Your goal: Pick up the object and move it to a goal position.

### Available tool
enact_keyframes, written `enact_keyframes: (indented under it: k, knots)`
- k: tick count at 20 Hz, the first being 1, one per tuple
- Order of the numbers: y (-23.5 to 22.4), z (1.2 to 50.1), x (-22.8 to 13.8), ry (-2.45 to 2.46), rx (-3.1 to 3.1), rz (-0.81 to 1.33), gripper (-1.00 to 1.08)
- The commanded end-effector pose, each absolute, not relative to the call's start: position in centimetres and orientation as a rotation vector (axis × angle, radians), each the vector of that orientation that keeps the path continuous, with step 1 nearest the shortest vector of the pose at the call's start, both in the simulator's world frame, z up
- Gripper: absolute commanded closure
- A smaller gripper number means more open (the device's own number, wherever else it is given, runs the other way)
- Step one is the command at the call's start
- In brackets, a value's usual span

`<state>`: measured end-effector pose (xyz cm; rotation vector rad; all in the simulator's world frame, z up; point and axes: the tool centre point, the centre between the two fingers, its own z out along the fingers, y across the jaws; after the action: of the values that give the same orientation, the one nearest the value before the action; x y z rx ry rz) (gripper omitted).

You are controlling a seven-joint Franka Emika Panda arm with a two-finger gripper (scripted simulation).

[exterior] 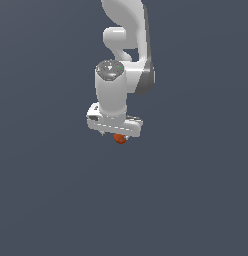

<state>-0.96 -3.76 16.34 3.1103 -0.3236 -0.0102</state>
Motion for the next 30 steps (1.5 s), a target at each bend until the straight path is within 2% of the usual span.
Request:
enact_keyframes:
  k: [1, 30]
  knots:
    - [-3.6, 15.9, -1.3, -0.415, 3.101, -0.01, -0.92]
    - [-1.9, 11.1, -6.9, -1.579, 2.716, -0.005, -0.92]
